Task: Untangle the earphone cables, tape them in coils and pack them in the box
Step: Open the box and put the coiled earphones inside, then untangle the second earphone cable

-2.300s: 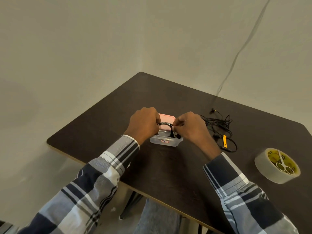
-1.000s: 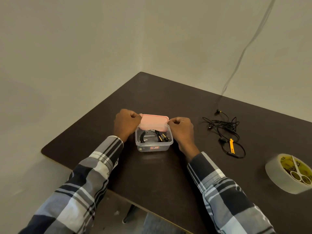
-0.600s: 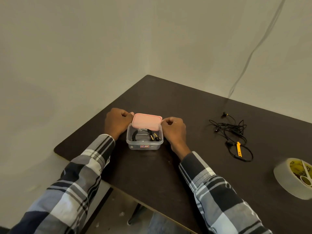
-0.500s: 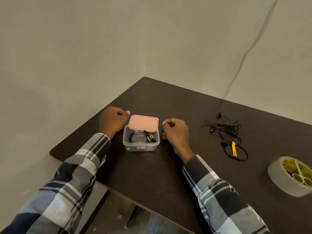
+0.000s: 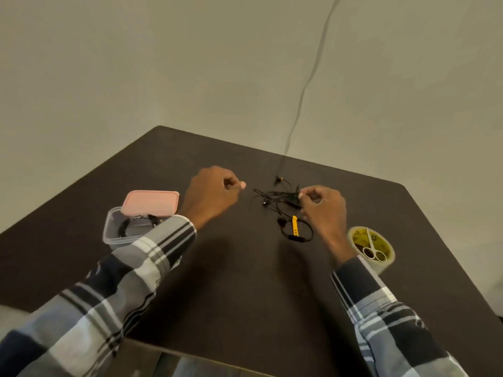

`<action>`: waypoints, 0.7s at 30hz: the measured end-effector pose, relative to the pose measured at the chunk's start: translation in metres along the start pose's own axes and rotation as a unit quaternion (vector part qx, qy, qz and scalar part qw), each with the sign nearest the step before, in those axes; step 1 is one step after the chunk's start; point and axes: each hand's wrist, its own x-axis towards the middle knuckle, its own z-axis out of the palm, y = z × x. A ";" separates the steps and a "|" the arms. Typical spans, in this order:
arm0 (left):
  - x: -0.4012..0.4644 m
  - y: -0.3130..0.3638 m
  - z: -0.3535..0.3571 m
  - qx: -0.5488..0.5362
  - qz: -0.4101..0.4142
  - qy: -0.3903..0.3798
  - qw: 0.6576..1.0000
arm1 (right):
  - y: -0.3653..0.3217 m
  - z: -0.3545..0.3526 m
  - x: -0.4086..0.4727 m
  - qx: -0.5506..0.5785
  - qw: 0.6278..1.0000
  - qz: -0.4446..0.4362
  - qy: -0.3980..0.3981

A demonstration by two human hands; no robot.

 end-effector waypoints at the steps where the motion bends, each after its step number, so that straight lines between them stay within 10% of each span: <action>1: 0.000 0.005 0.014 0.002 0.005 -0.026 1.000 | 0.007 -0.007 0.001 -0.017 1.000 0.003 0.000; 8: -0.021 0.023 0.096 -0.010 0.052 -0.160 0.986 | 0.039 -0.021 -0.015 -0.189 0.968 0.008 -0.164; 21: -0.026 0.019 0.115 -0.081 0.133 -0.120 0.981 | 0.047 -0.020 -0.030 -0.156 0.968 -0.071 -0.181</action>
